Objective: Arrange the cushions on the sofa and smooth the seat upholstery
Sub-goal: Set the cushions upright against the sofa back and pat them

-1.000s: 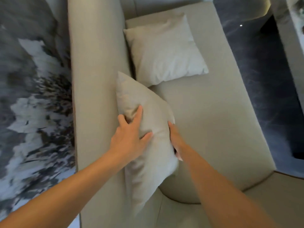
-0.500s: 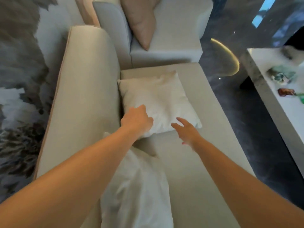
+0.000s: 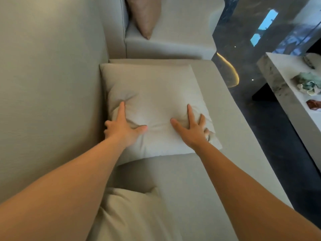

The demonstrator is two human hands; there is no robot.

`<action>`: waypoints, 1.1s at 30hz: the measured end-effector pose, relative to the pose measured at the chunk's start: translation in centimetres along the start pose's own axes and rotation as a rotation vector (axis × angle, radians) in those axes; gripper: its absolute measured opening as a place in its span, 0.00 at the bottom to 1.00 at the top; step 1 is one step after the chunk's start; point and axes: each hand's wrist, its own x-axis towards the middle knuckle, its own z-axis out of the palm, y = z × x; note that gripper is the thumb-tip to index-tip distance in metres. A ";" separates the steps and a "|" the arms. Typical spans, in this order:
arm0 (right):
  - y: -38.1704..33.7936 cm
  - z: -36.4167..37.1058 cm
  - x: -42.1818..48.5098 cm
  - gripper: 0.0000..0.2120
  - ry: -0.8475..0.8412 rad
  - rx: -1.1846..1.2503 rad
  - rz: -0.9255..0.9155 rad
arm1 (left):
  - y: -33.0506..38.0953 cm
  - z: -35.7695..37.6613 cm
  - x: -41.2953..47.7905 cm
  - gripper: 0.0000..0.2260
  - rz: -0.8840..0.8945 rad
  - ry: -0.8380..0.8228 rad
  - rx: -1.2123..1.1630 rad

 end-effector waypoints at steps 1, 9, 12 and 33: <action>0.1 -0.2 0.2 0.40 0.001 0.011 0.007 | 0.4 0.3 -0.4 0.49 0.016 0.054 0.002; -3.3 -3.1 -1.9 0.37 -0.035 0.466 0.133 | 9.0 -6.6 -7.4 0.26 0.333 0.314 0.304; -6.9 -3.4 -3.8 0.25 -0.056 0.716 0.204 | 13.3 -12.5 -9.7 0.24 0.412 0.337 0.518; -15.1 -9.2 -32.0 0.23 -0.250 -0.022 -0.369 | -2.4 -20.9 -26.9 0.16 0.459 0.077 0.467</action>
